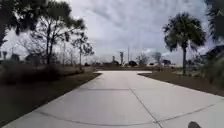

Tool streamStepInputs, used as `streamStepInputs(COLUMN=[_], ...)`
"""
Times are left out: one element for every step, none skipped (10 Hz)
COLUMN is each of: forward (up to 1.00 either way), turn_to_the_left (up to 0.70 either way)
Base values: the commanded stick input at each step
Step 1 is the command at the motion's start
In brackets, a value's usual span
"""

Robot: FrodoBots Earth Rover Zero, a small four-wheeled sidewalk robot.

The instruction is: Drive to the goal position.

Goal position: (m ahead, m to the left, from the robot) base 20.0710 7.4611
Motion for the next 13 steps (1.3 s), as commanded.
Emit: streamStepInputs(forward=[1.00,1.00,1.00,1.00,1.00,1.00,1.00,1.00,1.00,1.00,1.00,1.00,1.00], turn_to_the_left=[0.00,0.00,0.00,0.00,0.00,0.00,0.00,0.00,-0.05,-0.30,-0.31,-0.16,-0.01])
